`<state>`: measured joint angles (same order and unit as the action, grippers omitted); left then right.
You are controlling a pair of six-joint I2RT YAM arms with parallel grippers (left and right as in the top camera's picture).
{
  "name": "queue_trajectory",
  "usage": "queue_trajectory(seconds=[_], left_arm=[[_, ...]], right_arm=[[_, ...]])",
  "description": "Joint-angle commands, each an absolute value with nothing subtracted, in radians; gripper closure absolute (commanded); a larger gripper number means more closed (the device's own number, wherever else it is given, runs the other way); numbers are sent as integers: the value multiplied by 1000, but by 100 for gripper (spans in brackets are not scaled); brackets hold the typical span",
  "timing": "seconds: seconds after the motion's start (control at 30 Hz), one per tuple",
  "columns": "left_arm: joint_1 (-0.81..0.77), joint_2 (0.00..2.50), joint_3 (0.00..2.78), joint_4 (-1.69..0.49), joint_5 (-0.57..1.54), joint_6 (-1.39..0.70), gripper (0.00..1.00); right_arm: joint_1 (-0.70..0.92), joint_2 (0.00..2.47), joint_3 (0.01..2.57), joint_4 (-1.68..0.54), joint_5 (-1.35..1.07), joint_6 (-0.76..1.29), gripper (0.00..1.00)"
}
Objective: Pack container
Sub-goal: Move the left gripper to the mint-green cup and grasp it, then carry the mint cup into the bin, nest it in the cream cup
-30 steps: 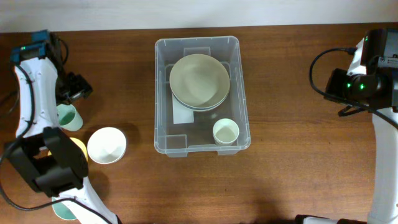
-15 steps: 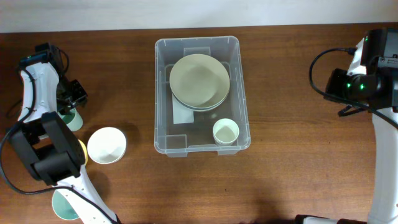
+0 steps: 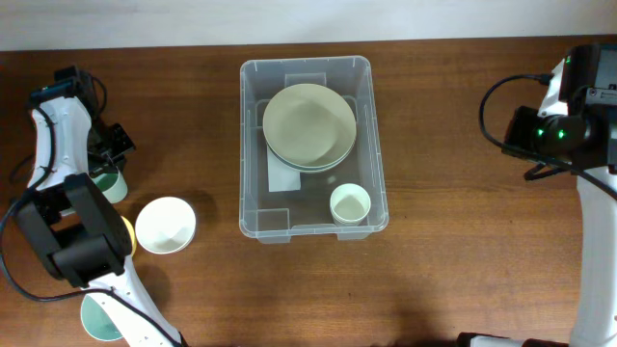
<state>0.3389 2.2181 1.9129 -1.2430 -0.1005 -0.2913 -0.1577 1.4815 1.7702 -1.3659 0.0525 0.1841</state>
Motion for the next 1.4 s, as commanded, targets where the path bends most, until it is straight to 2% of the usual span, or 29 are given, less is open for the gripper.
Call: queue_trajectory(seconds=[0.0,0.23,0.4,0.67,0.9,1.07,1.37], left_arm=[[326,2170,1922,-1253,-89,-289,99],[174,1886,1954,-1260,24,-290,100],[-83,1748,1954,-1267,23,-294,99],[-486,1761,1954,-1256,24,-381,99],[-752,1852,1953,-1247,23,-381,100],[-803,1919,1953,-1266,31,-404,99],[-805,1975,1951,-1295,135,-403,100]], right_arm=[[-164,1483,1770,-1366,57,192,55],[-164,1483,1770,-1366,58,192,55],[-164,1486,1770,-1370,59,192,55],[-164,1491,1770,-1374,58,192,55],[-164,1493,1769,-1378,58,192,55],[-164,1493,1770,-1382,58,192,55],[-164,1493,1770,-1381,58,192,55]])
